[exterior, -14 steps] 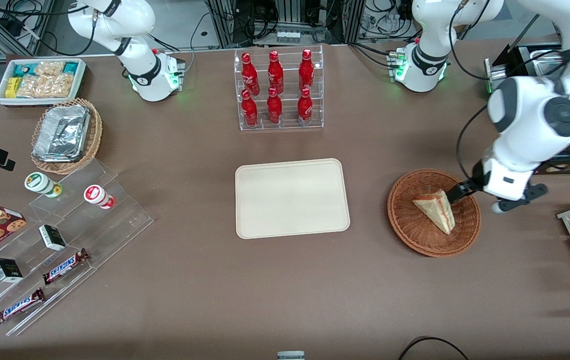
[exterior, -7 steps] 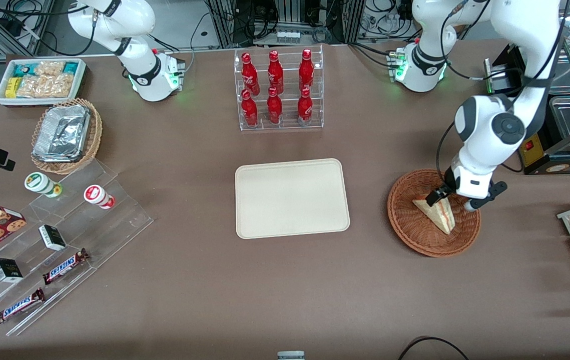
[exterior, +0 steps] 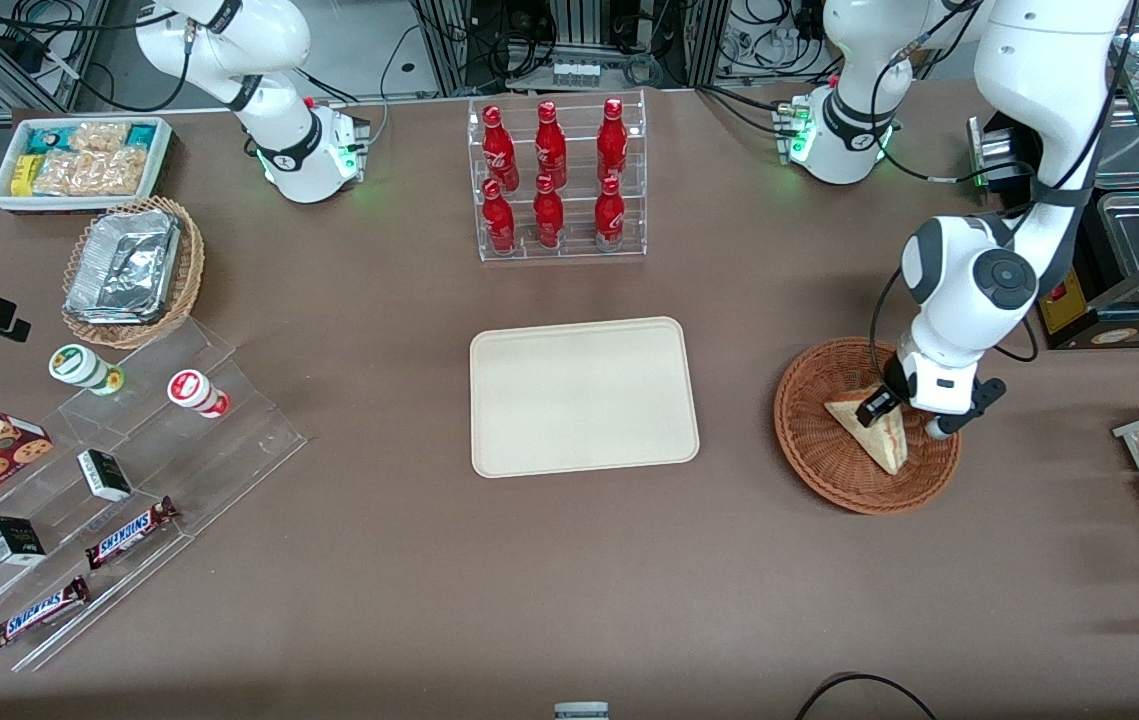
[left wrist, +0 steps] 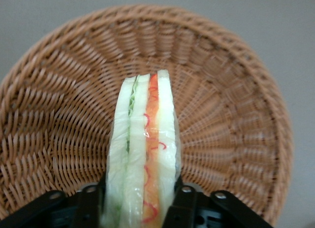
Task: Place sandwich from basket to tray
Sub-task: 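Close the left gripper on the sandwich and lift it, then carry the sandwich with the left gripper over the cream tray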
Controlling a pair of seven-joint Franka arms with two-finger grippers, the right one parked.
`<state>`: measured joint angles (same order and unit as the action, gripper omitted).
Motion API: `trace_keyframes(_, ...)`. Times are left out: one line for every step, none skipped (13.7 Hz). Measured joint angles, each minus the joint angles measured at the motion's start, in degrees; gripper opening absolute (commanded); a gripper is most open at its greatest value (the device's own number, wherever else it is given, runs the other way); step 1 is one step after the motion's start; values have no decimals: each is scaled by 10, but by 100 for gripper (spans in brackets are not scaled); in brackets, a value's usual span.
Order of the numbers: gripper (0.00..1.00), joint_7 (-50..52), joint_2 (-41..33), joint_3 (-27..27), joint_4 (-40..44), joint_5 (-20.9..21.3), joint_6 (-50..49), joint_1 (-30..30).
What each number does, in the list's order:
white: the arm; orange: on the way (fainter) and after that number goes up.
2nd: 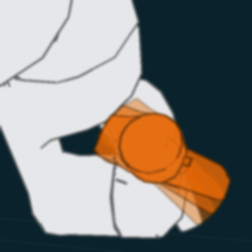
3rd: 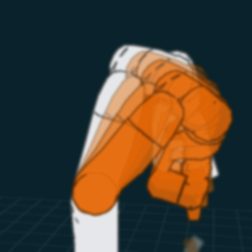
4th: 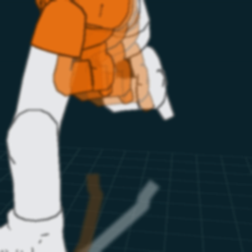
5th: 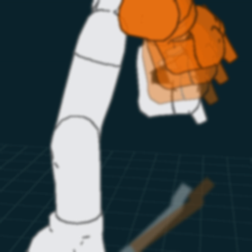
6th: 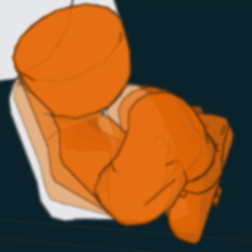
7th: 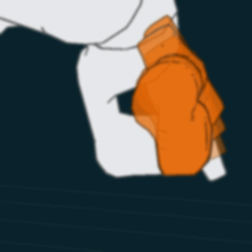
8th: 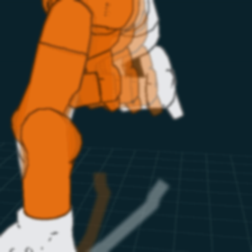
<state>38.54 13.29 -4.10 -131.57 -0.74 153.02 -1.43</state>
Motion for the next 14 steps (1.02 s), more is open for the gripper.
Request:
trace_keyframes(0,0,-16,-2,19,0,-46,-1)
trace_keyframes(0,0,-36,-3,48,0,-112,-5)
trace_keyframes(0,0,-56,-5,88,0,-191,-13)
trace_keyframes(0,0,-72,-6,134,0,-265,-28)
trace_keyframes(0,2,-82,-7,181,3,-327,-49)
trace_keyframes(0,9,-84,-8,219,7,-369,-74)
trace_keyframes(0,17,-81,-9,248,13,-392,-105)
trace_keyframes(0,25,-74,-11,265,20,-399,-140)
trace_keyframes(0,36,-63,-12,277,25,-400,-176)
trace_keyframes(0,55,-46,-13,289,28,-400,-212)
trace_keyframes(0,75,-25,-14,302,30,-400,-245)
trace_keyframes(0,91,-1,-14,317,31,-399,-275)
trace_keyframes(0,99,26,-15,333,32,-398,-303)
trace_keyframes(0,104,56,-15,352,33,-397,-329)
